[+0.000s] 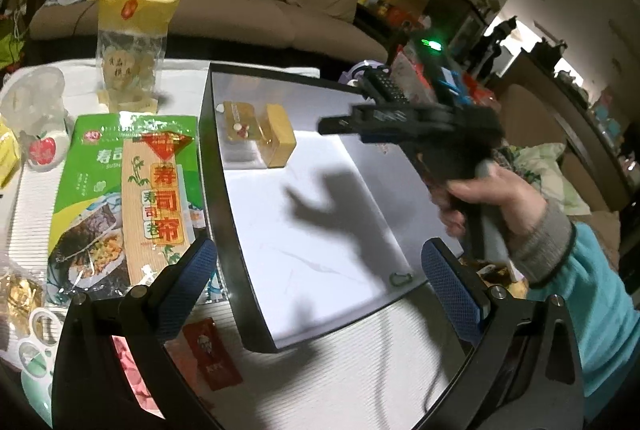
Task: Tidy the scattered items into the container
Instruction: 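Withdraw the right gripper from the box back over the table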
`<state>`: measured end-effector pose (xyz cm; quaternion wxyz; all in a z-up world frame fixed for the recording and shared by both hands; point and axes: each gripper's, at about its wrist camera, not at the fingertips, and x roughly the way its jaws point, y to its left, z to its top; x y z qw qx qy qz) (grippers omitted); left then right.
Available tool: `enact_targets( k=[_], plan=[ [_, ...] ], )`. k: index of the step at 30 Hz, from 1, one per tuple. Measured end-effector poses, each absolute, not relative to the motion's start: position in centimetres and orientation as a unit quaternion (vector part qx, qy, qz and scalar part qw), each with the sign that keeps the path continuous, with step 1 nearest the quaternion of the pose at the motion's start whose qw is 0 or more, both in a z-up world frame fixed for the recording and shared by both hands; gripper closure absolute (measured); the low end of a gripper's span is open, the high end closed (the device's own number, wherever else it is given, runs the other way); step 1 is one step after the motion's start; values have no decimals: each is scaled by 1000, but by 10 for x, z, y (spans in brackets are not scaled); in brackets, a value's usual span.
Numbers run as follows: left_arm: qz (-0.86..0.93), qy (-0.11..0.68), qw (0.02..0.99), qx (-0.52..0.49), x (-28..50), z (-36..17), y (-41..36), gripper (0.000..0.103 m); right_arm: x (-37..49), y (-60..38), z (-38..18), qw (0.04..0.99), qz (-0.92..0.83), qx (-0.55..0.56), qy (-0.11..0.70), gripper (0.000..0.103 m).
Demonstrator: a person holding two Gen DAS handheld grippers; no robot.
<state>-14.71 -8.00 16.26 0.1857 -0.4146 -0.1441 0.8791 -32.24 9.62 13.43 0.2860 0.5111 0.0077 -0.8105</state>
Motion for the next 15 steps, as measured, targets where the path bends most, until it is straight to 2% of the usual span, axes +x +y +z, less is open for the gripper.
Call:
enact_targets(
  k=[7,15],
  plan=[
    [904,-92,133,-397,-131,175,-68,0,-251,117,167,289,-830,478,6,14],
    [905,-76,116,-403,-108,182,-37,0,-198,137,182,254,-855,451,32,14]
  ],
)
